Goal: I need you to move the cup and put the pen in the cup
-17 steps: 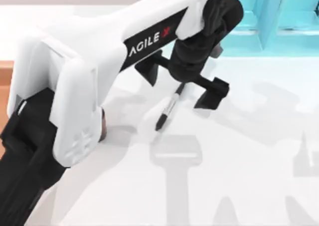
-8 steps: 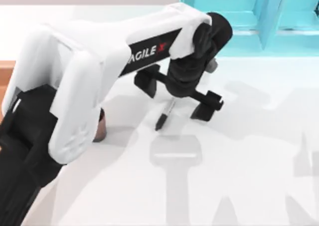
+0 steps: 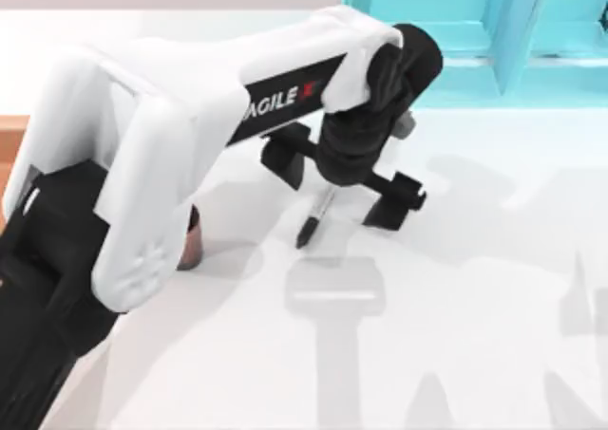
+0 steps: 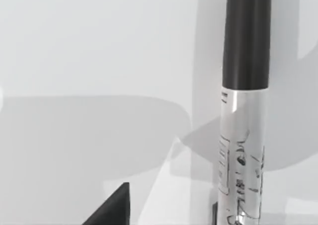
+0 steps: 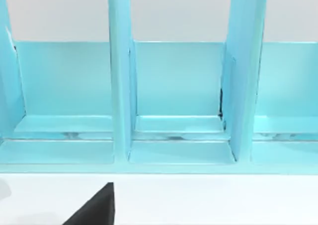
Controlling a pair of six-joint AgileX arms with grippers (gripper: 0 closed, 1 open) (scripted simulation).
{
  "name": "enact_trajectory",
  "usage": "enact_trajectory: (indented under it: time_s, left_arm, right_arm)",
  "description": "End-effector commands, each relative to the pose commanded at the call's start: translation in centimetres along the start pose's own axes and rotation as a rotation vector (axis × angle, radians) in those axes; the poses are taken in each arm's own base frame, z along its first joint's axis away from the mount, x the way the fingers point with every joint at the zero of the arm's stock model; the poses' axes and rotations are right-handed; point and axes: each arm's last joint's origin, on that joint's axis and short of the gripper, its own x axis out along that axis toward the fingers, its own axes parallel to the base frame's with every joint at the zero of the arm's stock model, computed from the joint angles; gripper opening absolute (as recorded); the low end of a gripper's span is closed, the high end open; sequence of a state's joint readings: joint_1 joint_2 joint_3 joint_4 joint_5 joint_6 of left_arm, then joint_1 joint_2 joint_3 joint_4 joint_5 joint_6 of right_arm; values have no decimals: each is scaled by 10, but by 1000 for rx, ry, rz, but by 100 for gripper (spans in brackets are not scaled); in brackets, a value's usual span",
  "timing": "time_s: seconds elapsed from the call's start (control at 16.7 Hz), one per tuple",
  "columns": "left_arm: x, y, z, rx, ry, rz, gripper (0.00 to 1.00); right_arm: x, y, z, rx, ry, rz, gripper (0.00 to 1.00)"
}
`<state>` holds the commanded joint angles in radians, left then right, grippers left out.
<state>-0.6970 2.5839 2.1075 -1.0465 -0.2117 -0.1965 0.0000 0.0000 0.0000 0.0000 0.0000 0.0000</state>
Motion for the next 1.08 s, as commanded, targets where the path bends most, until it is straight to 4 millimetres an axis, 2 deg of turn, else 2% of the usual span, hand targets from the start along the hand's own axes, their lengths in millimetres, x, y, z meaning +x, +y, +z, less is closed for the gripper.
enact_trajectory:
  time_s: [0.54,1.02,1.08]
  left_arm:
    - [0,0,0,0,0,0,2]
    - [0,0,0,0,0,0,0]
    - [-36,-7,-2,-12,-36,-82,0]
  right_arm:
    - [0,0,0,0,0,0,100]
    - [0,0,0,0,0,0,100]
    - [0,0,0,0,0,0,100]
